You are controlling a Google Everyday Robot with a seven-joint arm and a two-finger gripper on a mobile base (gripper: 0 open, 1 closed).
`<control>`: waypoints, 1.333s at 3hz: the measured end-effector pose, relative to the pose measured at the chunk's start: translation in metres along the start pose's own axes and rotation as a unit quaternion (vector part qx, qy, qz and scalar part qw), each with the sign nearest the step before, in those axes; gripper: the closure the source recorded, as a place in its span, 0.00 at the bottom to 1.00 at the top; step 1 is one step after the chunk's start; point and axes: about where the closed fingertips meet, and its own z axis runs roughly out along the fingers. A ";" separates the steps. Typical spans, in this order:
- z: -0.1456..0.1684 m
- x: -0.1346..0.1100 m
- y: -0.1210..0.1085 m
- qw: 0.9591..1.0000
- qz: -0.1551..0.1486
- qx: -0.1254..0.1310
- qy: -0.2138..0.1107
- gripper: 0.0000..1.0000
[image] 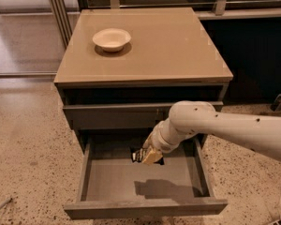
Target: Pick rxbar chocolate from middle drawer and place on counter
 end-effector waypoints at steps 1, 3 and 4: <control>-0.036 -0.021 -0.008 0.999 -0.011 0.033 0.004 1.00; -0.056 -0.036 -0.013 0.999 0.006 0.049 0.015 1.00; -0.110 -0.075 -0.021 0.995 0.041 0.089 0.020 1.00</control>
Offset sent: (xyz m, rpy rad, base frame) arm 0.0032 0.0012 0.0405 -0.0139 -0.0618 -0.0145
